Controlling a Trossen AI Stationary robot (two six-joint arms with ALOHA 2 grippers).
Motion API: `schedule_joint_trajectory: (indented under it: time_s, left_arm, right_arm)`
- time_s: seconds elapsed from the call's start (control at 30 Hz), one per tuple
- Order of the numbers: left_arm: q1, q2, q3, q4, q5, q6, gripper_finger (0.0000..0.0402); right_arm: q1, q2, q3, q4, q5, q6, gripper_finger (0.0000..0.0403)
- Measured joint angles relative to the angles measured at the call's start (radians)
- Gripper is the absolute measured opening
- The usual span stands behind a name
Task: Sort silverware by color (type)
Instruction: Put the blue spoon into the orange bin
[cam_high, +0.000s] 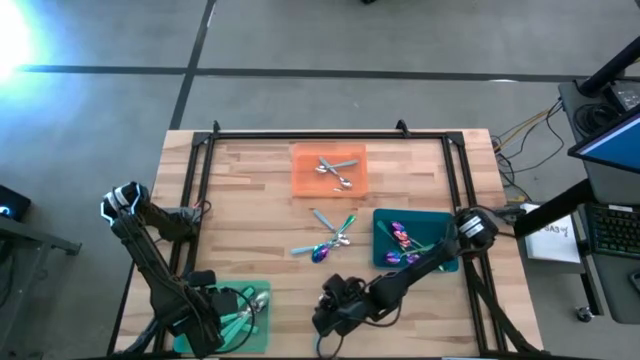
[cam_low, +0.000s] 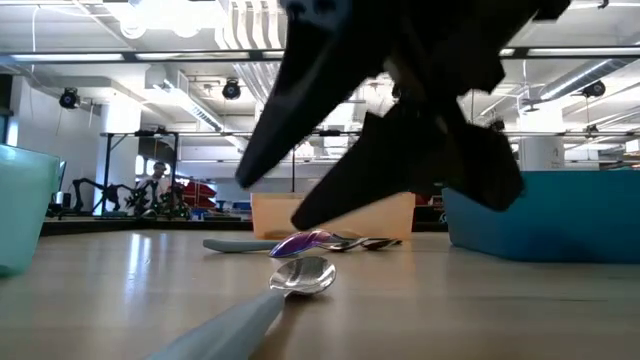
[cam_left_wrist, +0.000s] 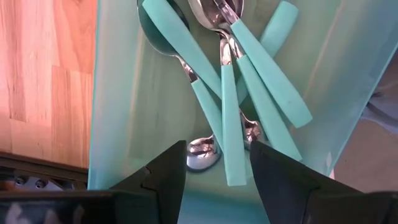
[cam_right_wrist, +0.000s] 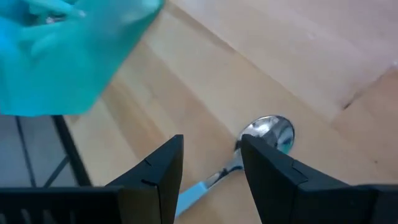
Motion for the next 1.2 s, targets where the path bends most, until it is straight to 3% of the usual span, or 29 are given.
schedule_joint_trajectory:
  time_s: [0.33,0.5,1.0,1.2]
  left_arm:
    - [0.000,0.000,0.000,-0.001,0.001,-0.001,0.0162]
    - [0.000,0.000,0.000,0.000,0.001,-0.011,0.0162]
    - [0.001,0.000,0.000,0.010,-0.024,-0.114,0.0162]
    - [0.001,0.000,0.000,0.012,-0.024,-0.144,0.0162]
  right_arm:
    - [-0.022,0.056,0.002,-0.016,-0.071,-0.008,0.0152]
    - [-0.033,0.046,0.003,-0.125,-0.069,-0.059,0.0152]
    - [-0.126,-0.033,-0.004,-0.400,-0.087,-0.438,0.0153]
    - [-0.131,-0.124,-0.003,-0.422,-0.140,-0.462,0.0153]
